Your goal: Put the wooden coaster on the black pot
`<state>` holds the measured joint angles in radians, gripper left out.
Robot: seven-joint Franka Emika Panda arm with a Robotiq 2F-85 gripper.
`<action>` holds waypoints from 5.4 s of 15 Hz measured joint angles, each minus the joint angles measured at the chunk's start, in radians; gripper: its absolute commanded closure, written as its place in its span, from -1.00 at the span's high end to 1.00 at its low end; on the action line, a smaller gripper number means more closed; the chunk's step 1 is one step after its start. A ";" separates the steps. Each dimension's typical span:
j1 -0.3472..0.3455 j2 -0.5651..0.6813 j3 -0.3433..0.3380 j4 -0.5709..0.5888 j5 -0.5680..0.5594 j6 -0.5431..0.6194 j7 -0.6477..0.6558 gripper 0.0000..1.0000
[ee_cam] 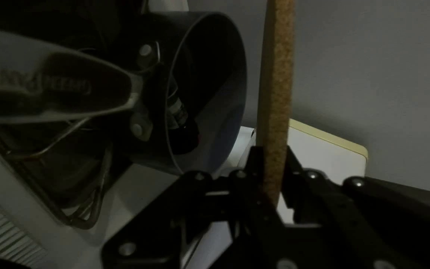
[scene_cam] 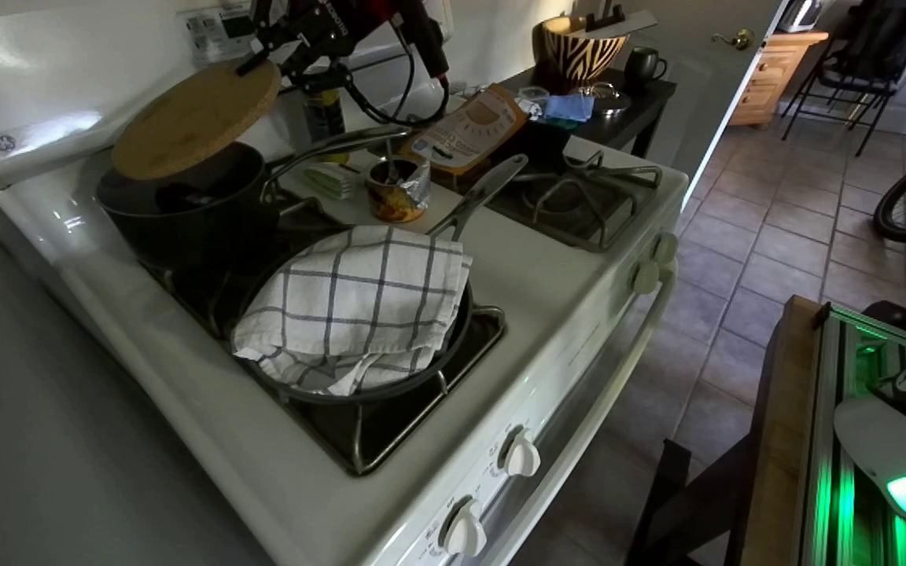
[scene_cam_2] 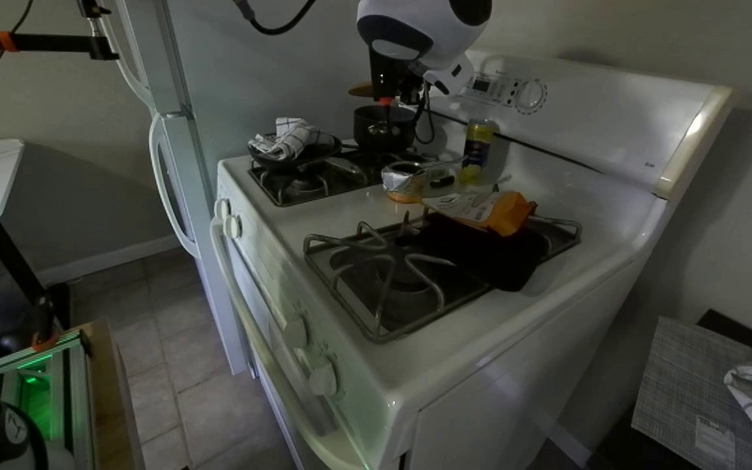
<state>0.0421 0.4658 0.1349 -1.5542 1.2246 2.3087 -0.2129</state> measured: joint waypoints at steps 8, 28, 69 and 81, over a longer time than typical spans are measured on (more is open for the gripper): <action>0.003 0.095 0.003 0.074 0.000 -0.050 -0.001 -0.92; 0.038 0.193 -0.034 0.196 -0.145 0.008 0.177 1.00; 0.133 0.299 -0.030 0.553 -0.937 -0.300 0.500 1.00; 0.099 0.421 0.027 0.681 -0.911 -0.312 0.355 1.00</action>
<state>0.1414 0.8871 0.1622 -0.8729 0.3138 1.9970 0.1421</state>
